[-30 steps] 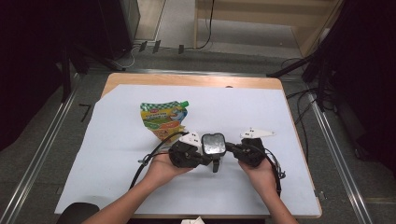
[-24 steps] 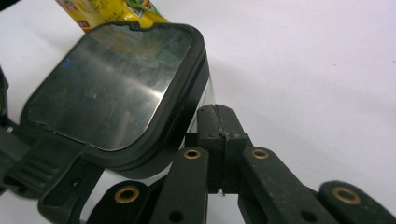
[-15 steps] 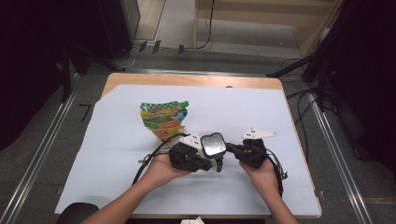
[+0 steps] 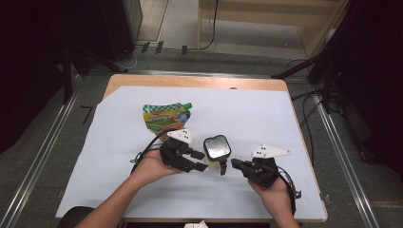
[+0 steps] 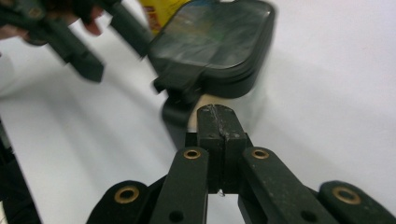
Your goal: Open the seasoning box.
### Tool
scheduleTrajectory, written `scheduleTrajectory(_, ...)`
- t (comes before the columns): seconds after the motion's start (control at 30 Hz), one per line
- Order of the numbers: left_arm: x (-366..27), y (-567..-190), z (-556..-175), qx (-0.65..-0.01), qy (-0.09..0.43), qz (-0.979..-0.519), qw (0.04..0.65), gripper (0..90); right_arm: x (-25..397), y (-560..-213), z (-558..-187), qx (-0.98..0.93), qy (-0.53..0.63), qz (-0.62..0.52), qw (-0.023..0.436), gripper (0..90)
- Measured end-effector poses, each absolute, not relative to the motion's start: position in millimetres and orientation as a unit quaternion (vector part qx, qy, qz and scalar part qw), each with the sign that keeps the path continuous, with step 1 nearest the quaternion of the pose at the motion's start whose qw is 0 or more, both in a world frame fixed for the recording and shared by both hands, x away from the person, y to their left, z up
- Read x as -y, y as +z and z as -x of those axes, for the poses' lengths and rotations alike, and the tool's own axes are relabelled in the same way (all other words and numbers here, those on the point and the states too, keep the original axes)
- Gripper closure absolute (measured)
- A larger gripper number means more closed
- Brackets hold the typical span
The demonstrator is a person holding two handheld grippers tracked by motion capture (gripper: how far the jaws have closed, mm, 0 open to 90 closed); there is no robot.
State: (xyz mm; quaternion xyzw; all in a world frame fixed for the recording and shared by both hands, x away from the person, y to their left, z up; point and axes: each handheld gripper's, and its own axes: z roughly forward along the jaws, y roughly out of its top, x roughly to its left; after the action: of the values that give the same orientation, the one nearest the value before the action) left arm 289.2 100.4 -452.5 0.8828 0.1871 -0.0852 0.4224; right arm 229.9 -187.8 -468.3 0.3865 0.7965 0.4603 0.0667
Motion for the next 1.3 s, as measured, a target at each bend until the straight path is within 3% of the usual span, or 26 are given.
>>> scheduleTrajectory(0.27,-102.6,-452.3,-292.7,-0.189,-0.082,-0.882,0.423,49.4,160.4,-475.0,-213.7,-0.818,0.453,-0.350,0.059,90.0)
scheduleTrajectory(0.67,-104.0,-452.3,-297.2,-0.195,-0.078,-0.879,0.428,48.0,144.8,-485.1,-217.7,-0.820,0.457,-0.340,0.063,90.0)
scheduleTrajectory(1.3,-101.3,-452.7,-296.2,-0.199,-0.064,-0.880,0.426,46.4,173.7,-482.1,-223.8,-0.816,0.442,-0.363,0.075,90.0)
